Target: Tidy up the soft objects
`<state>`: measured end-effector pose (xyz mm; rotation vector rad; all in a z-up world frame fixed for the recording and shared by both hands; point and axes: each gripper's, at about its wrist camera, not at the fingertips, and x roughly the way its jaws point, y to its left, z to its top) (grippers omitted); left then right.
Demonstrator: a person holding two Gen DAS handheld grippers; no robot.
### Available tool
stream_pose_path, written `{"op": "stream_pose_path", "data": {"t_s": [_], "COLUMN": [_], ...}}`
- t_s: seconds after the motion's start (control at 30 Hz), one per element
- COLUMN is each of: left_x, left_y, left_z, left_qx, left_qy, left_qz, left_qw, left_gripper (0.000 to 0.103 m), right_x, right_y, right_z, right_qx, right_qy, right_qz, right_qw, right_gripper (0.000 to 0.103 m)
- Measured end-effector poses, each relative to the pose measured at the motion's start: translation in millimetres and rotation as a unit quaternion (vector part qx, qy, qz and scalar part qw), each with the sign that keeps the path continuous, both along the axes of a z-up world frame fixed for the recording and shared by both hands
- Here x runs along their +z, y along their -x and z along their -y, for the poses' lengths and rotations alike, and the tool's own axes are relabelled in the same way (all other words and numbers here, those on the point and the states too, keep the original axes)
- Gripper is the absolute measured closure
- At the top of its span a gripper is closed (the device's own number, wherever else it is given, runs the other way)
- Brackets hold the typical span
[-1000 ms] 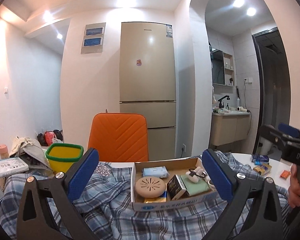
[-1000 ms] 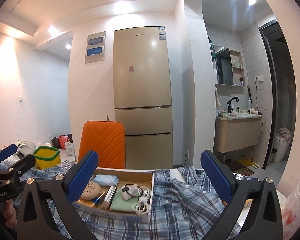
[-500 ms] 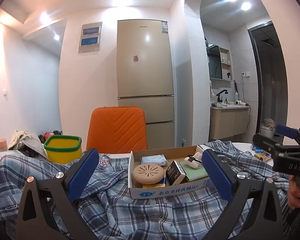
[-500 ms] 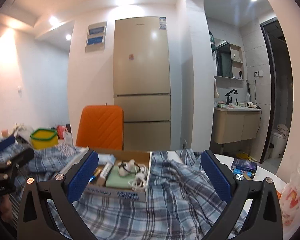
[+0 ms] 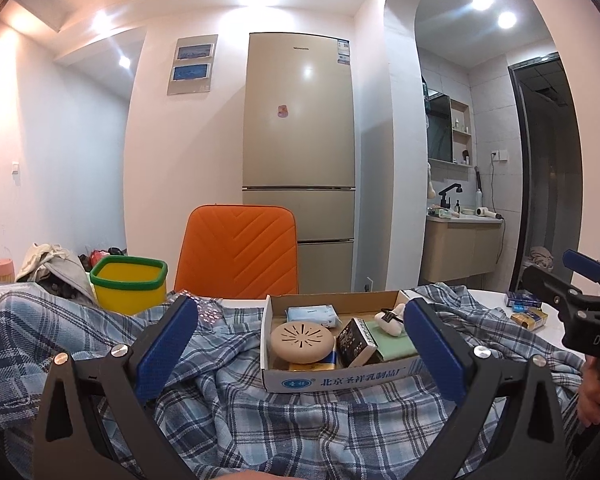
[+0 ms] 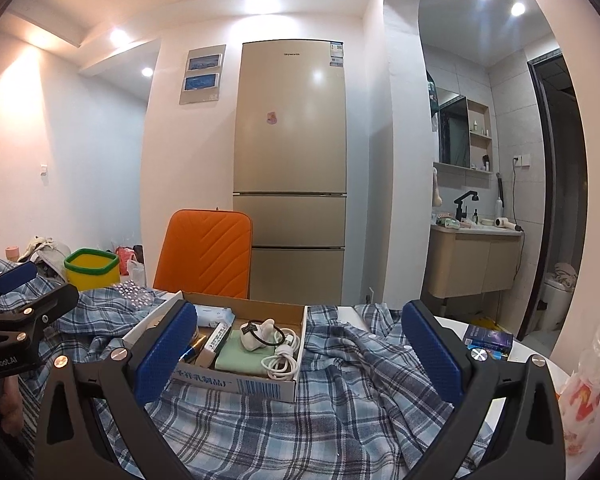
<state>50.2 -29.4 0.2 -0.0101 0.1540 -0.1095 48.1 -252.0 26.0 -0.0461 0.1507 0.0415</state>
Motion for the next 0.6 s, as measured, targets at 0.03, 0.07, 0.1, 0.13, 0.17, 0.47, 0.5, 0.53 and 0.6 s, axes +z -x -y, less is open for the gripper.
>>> {"op": "stream_pose_path", "data": {"t_s": [0.03, 0.07, 0.1, 0.13, 0.17, 0.47, 0.5, 0.53, 0.6], "left_x": [0.1, 0.3, 0.3, 0.6, 1.0, 1.1, 1.1, 1.1, 1.0], "left_y": [0.3, 0.0, -0.1, 0.0, -0.1, 0.4, 0.6, 1.0, 1.6], "left_z": [0.0, 0.0, 0.0, -0.3, -0.1, -0.9, -1.2, -1.3, -0.9], "left_qx": [0.0, 0.0, 0.0, 0.0, 0.001, 0.006, 0.007, 0.007, 0.007], "left_qy": [0.0, 0.0, -0.001, -0.002, -0.003, 0.0, 0.0, 0.001, 0.0], "left_qz": [0.0, 0.001, 0.001, 0.0, -0.001, 0.0, 0.001, 0.002, 0.003], "left_qw": [1.0, 1.0, 1.0, 1.0, 1.0, 1.0, 1.0, 1.0, 1.0], "left_gripper": [0.001, 0.0, 0.001, 0.001, 0.001, 0.0, 0.0, 0.0, 0.001], "right_x": [-0.2, -0.4, -0.4, -0.3, -0.6, -1.0, -0.9, -1.0, -1.0], "right_y": [0.0, -0.5, -0.3, 0.1, 0.0, -0.3, -0.2, -0.3, -0.2], "right_z": [-0.2, 0.0, -0.1, -0.1, -0.2, -0.6, -0.6, -0.7, -0.5], "right_qx": [0.0, 0.0, 0.0, 0.0, -0.001, -0.001, -0.001, -0.001, -0.001], "right_qy": [0.0, 0.0, -0.001, -0.001, -0.001, -0.002, -0.002, -0.002, -0.002], "right_qz": [0.0, 0.0, -0.001, 0.0, 0.0, -0.001, -0.001, -0.001, -0.001], "right_qw": [1.0, 1.0, 1.0, 1.0, 1.0, 1.0, 1.0, 1.0, 1.0], "right_gripper": [0.0, 0.0, 0.0, 0.0, 0.0, 0.0, 0.0, 0.0, 0.0]}}
